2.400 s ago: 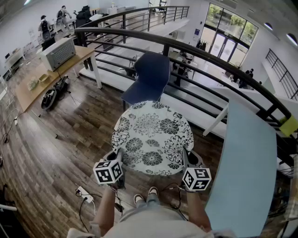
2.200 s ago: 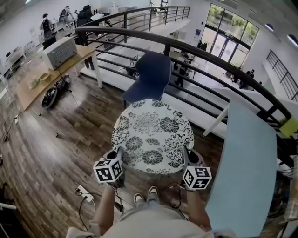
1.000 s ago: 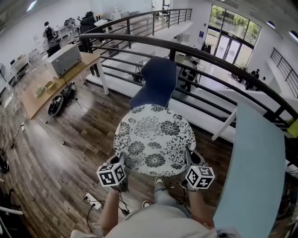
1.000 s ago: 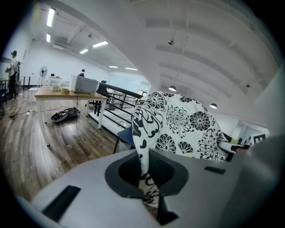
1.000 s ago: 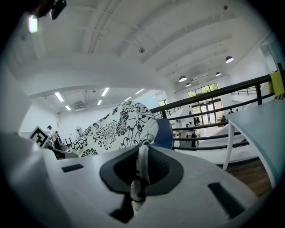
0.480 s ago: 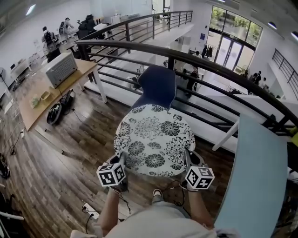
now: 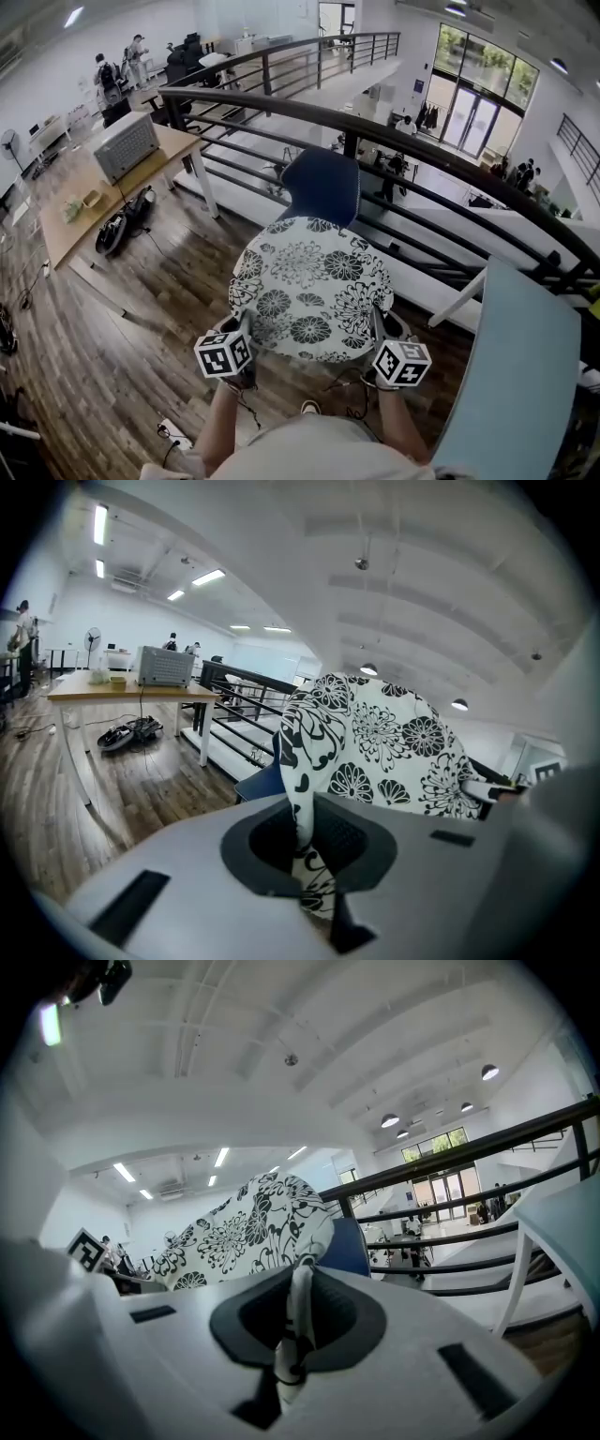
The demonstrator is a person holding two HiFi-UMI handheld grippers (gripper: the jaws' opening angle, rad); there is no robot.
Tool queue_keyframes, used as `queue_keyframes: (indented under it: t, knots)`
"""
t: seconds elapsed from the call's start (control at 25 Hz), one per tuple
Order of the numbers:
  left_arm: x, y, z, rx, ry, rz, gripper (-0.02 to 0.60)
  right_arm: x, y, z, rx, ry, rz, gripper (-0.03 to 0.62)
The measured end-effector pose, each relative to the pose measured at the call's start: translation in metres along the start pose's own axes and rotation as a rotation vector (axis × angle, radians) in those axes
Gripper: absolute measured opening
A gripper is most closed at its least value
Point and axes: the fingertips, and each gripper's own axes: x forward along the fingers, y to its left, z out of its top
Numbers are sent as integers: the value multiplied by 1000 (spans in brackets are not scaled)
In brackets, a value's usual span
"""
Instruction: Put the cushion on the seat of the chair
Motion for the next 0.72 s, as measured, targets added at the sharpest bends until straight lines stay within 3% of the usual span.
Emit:
queue_keyframes:
  t: [0.4, 0.72]
  knots:
    - [48, 11, 10, -25, 7, 25, 14, 58, -21, 10, -25, 30, 19, 17]
    - [112, 42, 41, -48, 29, 40, 14, 133, -22, 19, -39, 74, 21, 17]
